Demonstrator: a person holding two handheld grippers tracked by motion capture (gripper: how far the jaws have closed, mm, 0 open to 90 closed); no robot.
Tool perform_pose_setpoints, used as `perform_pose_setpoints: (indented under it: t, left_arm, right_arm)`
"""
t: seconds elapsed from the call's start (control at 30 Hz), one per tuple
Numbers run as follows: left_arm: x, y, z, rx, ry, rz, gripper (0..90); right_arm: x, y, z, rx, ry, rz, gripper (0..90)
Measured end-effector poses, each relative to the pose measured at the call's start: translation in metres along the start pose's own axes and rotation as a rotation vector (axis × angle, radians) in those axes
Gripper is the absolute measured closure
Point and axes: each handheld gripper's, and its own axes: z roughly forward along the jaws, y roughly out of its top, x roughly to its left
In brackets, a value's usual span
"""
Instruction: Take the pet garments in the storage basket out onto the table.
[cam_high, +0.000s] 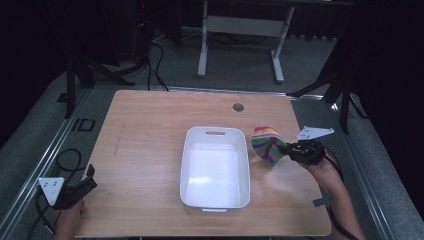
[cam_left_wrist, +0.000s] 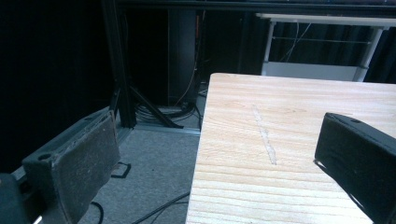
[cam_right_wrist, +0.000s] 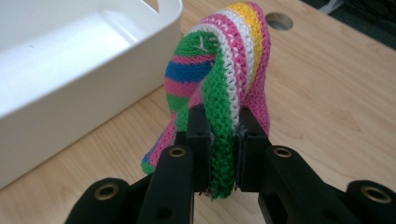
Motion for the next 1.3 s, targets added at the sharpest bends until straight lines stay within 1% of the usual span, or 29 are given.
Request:
perform_pose_setpoints:
  t: [0.2,0.3,0.37,0.5,0.6,0.63,0.73,0.87,0.9,0.97,1.0,1.07,1.17,1.27,1.3]
  left_arm:
    - [0.0,0.0,0.0,-0.001,0.001,0.001,0.4]
    - [0.0,0.0,0.0,-0.001,0.001,0.002,0.3]
    - [0.0,0.0,0.0,-0.002,0.0,0.002,0.3]
    - [0.0,0.0,0.0,-0.002,0.0,0.004,0.3]
    - [0.0,0.0,0.0,-0.002,-0.001,0.004,0.3]
    - [0.0,0.0,0.0,-0.003,-0.001,0.004,0.3]
    - [0.0,0.0,0.0,-0.004,-0.001,0.003,0.3]
    - [0.0,0.0,0.0,-0.003,-0.001,0.002,0.3]
    - [0.0,0.0,0.0,-0.003,-0.001,0.002,0.3]
    - [0.0,0.0,0.0,-0.004,0.0,0.002,0.3]
    - [0.0,0.0,0.0,-0.005,0.001,0.002,0.3]
    - [0.0,0.0,0.0,-0.004,0.001,0.002,0.3]
    - [0.0,0.0,0.0,-0.003,0.001,0.002,0.3]
    - [0.0,0.0,0.0,-0.004,0.003,0.001,0.3]
    - [0.0,0.0,0.0,-0.004,0.003,0.001,0.4]
  right_arm:
    - [0.001,-0.019,0.024,0.022,-0.013,0.035,79.3]
    - [0.001,-0.027,0.035,0.023,-0.006,0.061,79.2]
    - [0.001,-0.03,0.041,0.032,-0.004,0.071,79.2]
    - [0.002,-0.037,0.054,0.045,-0.014,0.085,79.2]
    - [0.003,-0.04,0.059,0.053,-0.02,0.085,79.2]
    - [0.003,-0.043,0.065,0.063,-0.025,0.091,79.2]
    - [0.004,-0.047,0.07,0.063,-0.027,0.105,79.1]
    - [0.005,-0.044,0.066,0.059,-0.035,0.096,76.1]
    - [0.004,-0.042,0.064,0.059,-0.04,0.09,74.3]
    - [0.004,-0.039,0.057,0.048,-0.03,0.084,67.3]
    - [0.004,-0.038,0.053,0.045,-0.037,0.079,65.6]
    - [0.003,-0.035,0.041,0.016,-0.019,0.077,61.4]
    - [0.003,-0.033,0.029,-0.005,-0.038,0.07,55.9]
    - [0.001,-0.035,0.016,-0.044,-0.063,0.087,49.8]
    - [0.0,-0.036,0.013,-0.053,-0.065,0.092,46.6]
